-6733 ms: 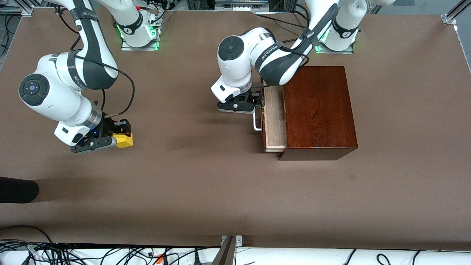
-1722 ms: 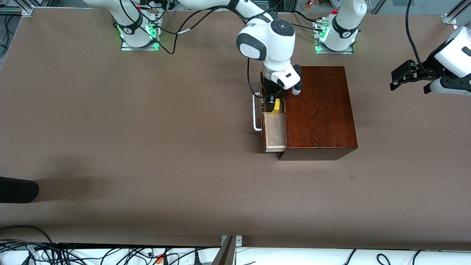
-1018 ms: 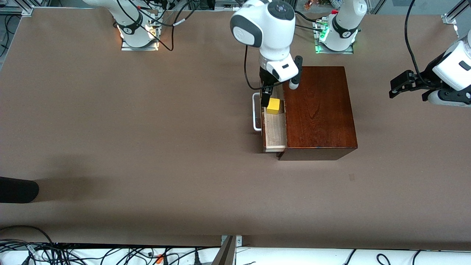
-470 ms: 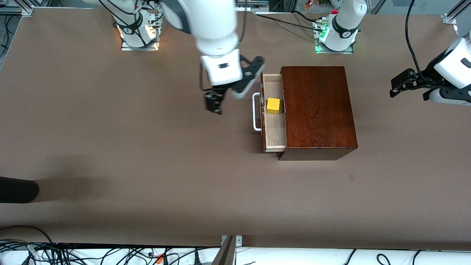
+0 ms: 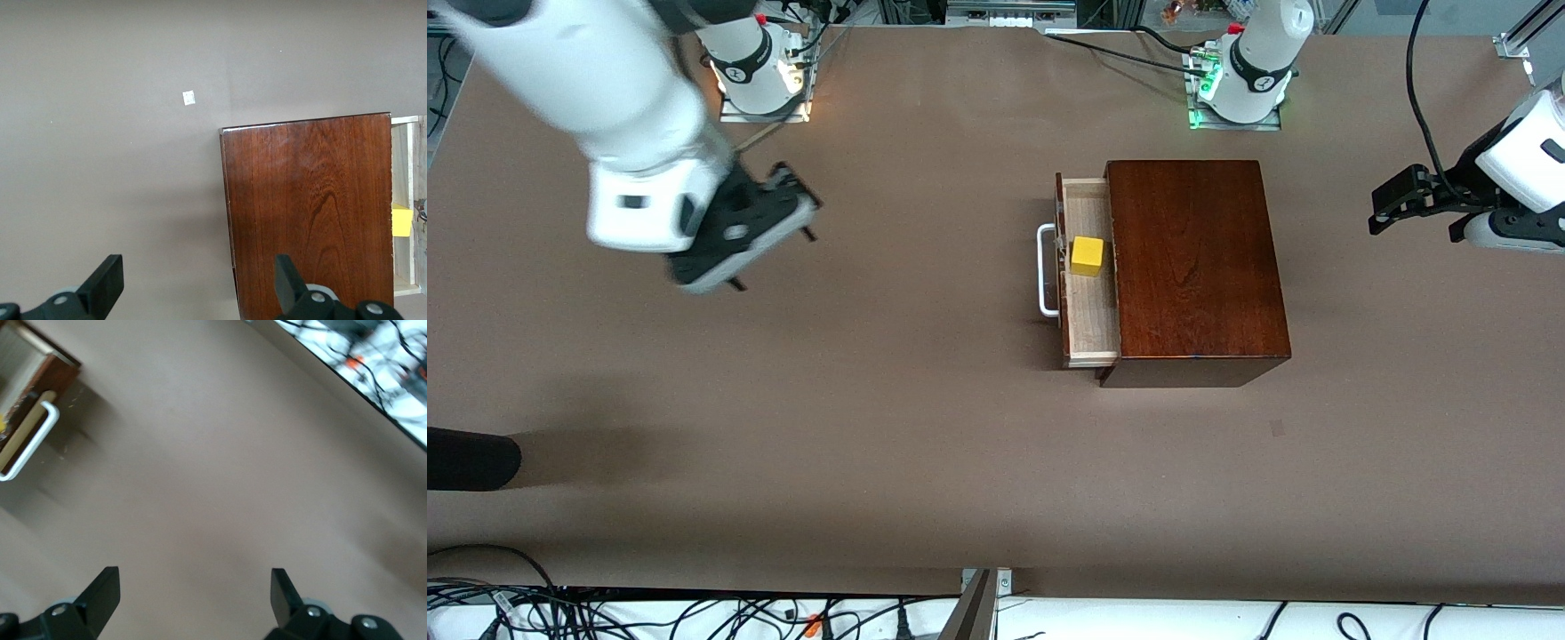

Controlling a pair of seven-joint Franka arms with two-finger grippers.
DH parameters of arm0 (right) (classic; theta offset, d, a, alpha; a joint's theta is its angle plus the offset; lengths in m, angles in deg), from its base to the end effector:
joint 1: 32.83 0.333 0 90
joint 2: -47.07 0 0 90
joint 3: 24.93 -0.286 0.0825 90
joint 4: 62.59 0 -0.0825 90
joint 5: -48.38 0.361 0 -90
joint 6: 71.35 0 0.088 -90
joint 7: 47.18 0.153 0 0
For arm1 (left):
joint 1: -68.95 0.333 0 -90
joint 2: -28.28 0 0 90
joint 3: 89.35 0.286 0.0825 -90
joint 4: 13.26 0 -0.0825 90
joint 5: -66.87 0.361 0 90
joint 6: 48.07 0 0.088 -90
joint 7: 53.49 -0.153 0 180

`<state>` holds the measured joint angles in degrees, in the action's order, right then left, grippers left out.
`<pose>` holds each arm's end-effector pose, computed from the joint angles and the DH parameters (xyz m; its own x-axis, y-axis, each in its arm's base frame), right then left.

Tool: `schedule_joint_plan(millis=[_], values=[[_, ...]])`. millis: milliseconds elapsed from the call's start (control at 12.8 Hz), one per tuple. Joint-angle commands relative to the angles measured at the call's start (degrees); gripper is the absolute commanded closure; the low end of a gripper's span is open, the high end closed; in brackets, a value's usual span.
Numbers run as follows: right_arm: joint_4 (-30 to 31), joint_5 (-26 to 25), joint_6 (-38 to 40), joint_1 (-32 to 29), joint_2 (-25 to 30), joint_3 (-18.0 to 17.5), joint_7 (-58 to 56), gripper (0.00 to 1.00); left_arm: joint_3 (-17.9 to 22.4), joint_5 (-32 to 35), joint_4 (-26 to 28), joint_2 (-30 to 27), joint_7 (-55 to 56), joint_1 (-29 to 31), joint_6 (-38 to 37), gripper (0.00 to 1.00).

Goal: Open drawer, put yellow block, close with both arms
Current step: 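Open the right gripper and withdraw it to the rest pose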

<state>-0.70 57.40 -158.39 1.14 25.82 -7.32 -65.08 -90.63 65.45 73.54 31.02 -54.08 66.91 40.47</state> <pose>0.5799 0.2345 0.5558 0.8009 0.5915 0.0933 0.5954 -0.8033 -0.0183 0.5406 -0.0350 0.5457 0.9975 -0.0688 -0.0172 -0.0683 -0.9973 0.0260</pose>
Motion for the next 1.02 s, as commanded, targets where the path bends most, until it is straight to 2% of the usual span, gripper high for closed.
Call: schedule_joint_plan(millis=[0,235,470,626,940], values=[[9.0,1.9,-0.1,0.8,7.2,5.0,1.3,0.0,-0.1,-1.4,-1.0,-0.1,-0.3,0.4,-1.2,0.0],[14.7,1.4,0.3,0.8,11.7,8.4,2.2,0.0,-0.3,-1.4,-1.0,-0.1,0.0,0.4,-1.2,0.0],[17.3,0.0,2.2,0.8,13.8,9.4,8.0,0.0,-0.4,-1.4,-0.9,0.0,0.1,0.2,-1.2,0.0],[17.2,-3.9,2.2,1.1,13.9,8.9,9.2,0.0,-0.4,-1.4,-0.9,0.1,0.1,0.2,-1.2,0.0],[19.0,-4.3,2.7,0.6,14.8,7.4,12.0,0.0,-0.8,-1.4,-0.8,0.6,-0.1,-0.6,-1.1,0.0]])
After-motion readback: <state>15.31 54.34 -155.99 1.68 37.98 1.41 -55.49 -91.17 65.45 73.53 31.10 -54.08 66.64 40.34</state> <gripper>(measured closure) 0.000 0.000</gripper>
